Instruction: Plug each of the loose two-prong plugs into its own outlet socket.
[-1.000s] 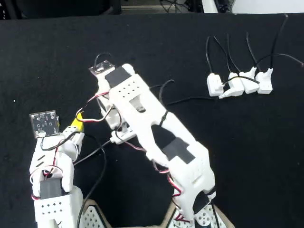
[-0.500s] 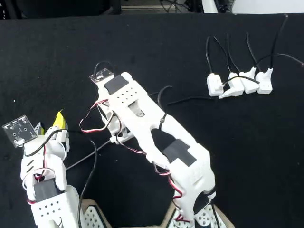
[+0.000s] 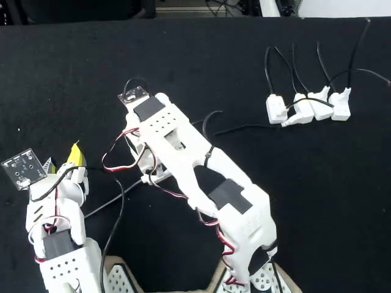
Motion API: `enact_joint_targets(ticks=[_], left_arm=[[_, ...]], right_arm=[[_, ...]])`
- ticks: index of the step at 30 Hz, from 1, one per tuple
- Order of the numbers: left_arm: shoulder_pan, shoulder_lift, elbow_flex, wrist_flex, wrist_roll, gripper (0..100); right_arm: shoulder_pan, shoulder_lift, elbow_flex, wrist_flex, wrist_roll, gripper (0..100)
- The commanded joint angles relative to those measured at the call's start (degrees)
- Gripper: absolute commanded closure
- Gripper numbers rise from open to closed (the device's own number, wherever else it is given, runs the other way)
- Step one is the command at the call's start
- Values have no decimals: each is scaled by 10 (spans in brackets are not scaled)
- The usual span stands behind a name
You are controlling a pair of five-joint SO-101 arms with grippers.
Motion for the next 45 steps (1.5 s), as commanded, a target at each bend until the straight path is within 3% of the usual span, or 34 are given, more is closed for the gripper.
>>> enact_joint_targets(ticks=[1,18,35,45], left_arm=[[-4,-9,-16,-1,4,777],[-4,-9,-16,-1,4,777],[-4,-9,-16,-1,4,777],[-4,-9,-16,-1,3,777]], right_arm=[[-1,-44,-44,7,-8,988],[-2,19,-46,-25,-8,987],[1,38,-43,25,-3,987],[1,39,-42,-16,-3,987]])
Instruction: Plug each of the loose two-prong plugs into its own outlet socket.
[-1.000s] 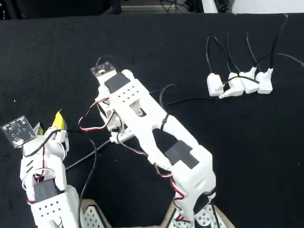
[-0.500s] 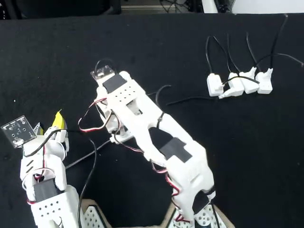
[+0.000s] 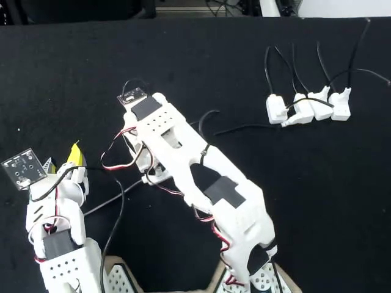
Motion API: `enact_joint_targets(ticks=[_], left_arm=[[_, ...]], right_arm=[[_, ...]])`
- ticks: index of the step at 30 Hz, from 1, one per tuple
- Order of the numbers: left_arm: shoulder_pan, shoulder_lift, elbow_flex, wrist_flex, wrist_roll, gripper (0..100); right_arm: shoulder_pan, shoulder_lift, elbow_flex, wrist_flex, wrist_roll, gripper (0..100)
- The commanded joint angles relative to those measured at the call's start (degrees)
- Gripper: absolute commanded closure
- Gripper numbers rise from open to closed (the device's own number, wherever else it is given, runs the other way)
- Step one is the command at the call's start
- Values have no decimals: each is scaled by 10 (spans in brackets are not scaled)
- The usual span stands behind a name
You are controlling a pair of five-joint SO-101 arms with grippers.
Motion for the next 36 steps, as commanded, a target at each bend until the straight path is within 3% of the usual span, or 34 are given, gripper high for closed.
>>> enact_joint_targets(ticks=[1,17,30,36], left_arm=[[-4,-9,-16,-1,3,777],[-3,-9,-16,-1,3,777],[-3,-9,-16,-1,3,777],[-3,-9,-16,-1,3,777]], right_arm=[[2,-2,-11,-18,-1,987],[17,-45,-10,17,0,988],[77,-119,-4,76,63,988],[74,-121,65,71,85,988]])
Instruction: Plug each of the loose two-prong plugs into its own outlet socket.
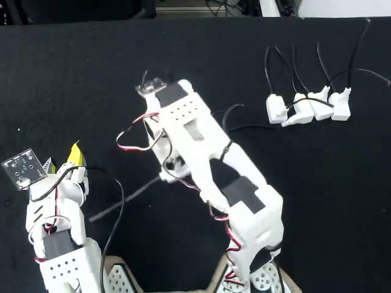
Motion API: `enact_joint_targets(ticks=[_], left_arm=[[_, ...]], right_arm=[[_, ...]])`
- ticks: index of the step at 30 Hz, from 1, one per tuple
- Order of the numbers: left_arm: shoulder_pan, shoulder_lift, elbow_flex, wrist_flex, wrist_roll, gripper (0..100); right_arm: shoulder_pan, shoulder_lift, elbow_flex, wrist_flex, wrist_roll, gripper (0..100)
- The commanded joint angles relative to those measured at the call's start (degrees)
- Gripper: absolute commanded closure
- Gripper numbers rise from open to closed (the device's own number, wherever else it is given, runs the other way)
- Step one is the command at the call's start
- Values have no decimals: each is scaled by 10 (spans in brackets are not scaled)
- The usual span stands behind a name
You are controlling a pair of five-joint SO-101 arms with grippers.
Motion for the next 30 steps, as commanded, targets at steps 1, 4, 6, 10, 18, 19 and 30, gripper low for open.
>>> enact_joint_targets(ticks=[1,4,6,10,18,19,30], left_arm=[[-3,-9,-16,-1,3,777],[-3,-9,-16,-1,3,777],[-3,-9,-16,-1,3,777],[-3,-9,-16,-1,3,777],[-3,-9,-16,-1,3,777],[-3,-9,-16,-1,3,777],[-3,-9,-16,-1,3,777]], right_arm=[[10,-46,27,0,9,988],[17,-44,59,-25,27,988],[18,-43,89,-62,32,988],[19,-47,134,-110,33,988],[18,-46,138,-113,33,988],[17,-44,140,-113,33,988],[18,-22,199,-179,33,988]])
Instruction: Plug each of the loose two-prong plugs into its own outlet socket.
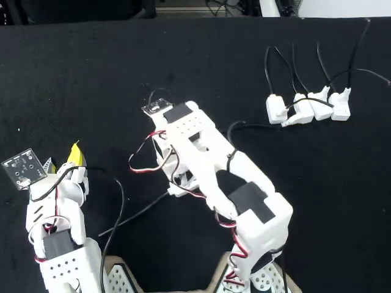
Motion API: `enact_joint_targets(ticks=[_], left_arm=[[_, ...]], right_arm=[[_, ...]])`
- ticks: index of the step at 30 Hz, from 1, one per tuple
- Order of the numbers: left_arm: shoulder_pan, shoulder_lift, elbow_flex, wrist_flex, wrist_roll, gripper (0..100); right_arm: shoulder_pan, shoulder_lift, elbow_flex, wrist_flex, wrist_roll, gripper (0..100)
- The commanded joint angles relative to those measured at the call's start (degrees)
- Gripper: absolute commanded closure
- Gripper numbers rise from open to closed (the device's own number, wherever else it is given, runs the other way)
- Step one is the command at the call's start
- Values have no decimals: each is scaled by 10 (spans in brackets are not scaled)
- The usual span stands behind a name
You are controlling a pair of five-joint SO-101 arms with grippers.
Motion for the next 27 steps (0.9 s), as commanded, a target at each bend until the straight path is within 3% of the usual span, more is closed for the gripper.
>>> enact_joint_targets(ticks=[1,27], left_arm=[[-3,-9,-16,-1,3,777],[-3,-9,-16,-1,3,777]], right_arm=[[8,11,10,-26,3,988],[9,8,149,-114,3,988]])
